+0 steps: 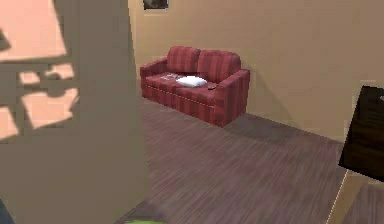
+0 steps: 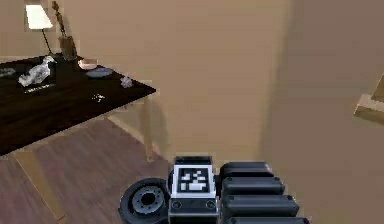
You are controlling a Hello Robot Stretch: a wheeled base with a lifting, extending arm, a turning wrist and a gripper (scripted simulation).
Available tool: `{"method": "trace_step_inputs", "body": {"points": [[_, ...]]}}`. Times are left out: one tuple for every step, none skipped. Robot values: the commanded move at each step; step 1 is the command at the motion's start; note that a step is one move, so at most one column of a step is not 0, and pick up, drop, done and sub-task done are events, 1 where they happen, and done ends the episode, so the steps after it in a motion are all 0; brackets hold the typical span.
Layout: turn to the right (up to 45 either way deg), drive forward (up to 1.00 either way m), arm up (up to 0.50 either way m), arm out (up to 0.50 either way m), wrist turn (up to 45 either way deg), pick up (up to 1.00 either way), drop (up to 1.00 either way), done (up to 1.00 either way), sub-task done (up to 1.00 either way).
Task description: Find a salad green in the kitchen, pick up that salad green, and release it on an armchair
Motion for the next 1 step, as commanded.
{"method": "trace_step_inputs", "body": {"points": [[-9.0, 0.00, 0.00, 0.00, 0.0, 0.00, 0.00, 0.00, 0.00]]}}
